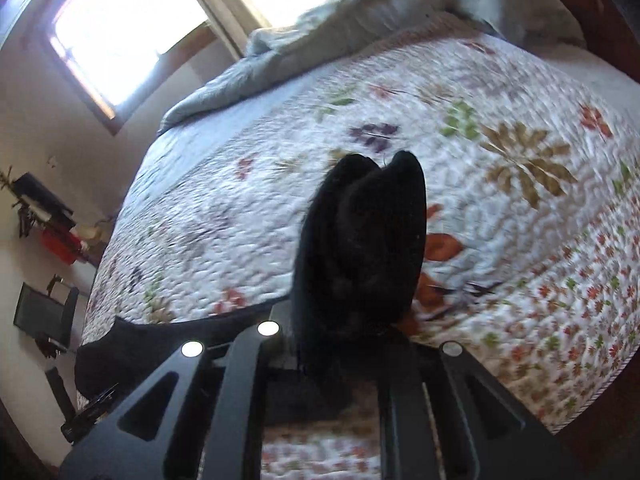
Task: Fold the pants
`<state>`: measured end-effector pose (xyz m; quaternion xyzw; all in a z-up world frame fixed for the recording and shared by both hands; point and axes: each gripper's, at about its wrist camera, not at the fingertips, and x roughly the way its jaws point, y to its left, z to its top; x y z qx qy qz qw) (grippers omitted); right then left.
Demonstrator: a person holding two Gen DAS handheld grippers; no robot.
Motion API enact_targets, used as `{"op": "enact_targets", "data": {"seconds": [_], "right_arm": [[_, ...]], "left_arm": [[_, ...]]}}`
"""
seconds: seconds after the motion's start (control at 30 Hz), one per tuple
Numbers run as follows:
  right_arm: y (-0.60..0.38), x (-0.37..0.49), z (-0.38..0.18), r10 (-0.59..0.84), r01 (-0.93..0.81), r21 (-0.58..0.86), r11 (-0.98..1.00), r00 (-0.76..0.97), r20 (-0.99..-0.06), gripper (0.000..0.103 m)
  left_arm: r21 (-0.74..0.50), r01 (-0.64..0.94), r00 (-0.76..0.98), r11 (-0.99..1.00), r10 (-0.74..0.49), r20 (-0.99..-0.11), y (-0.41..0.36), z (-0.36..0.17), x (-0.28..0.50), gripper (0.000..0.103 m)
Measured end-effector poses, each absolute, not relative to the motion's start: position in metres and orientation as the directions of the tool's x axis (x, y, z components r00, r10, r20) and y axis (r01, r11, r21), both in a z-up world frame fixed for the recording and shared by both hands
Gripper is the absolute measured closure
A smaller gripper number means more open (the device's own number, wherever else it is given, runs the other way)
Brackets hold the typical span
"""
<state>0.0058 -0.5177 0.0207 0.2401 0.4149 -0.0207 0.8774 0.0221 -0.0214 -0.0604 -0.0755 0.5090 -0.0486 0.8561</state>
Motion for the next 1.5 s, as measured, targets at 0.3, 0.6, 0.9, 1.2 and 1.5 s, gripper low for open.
{"op": "enact_targets", "data": {"seconds": [0.3,0.6,0.9,1.2,1.5], "right_arm": [[-0.368,0.038,0.053,0.260,-0.049,0.294,0.955,0.617,-0.743,0.092],[-0.261,0.054,0.021,0.307,-0.211,0.229,0.950,0.517,-0.799,0.091],[-0.181,0.056,0.002,0.419,-0.366,0.272,0.890,0.425,-0.802,0.092],[-0.122,0.055,-0.039,0.414,-0.459,0.250,0.852,0.302,-0.859,0.074],[-0.142,0.036,-0.043,0.633,-0.453,0.530,0.717,0.106,-0.767,0.042]], "left_arm": [[-0.206,-0.071,0.490,0.976,-0.145,-0.859,0.026,-0.056,0.013,0.004],[-0.225,-0.119,0.498,0.967,-0.138,-0.856,0.056,-0.057,0.009,0.004],[-0.229,-0.165,0.500,0.959,-0.119,-0.858,0.083,-0.056,0.006,0.004],[-0.243,-0.211,0.494,0.947,-0.111,-0.862,0.103,-0.057,0.003,0.004],[-0.317,-0.163,0.469,0.934,-0.209,-0.858,0.081,-0.059,0.013,0.004]]}}
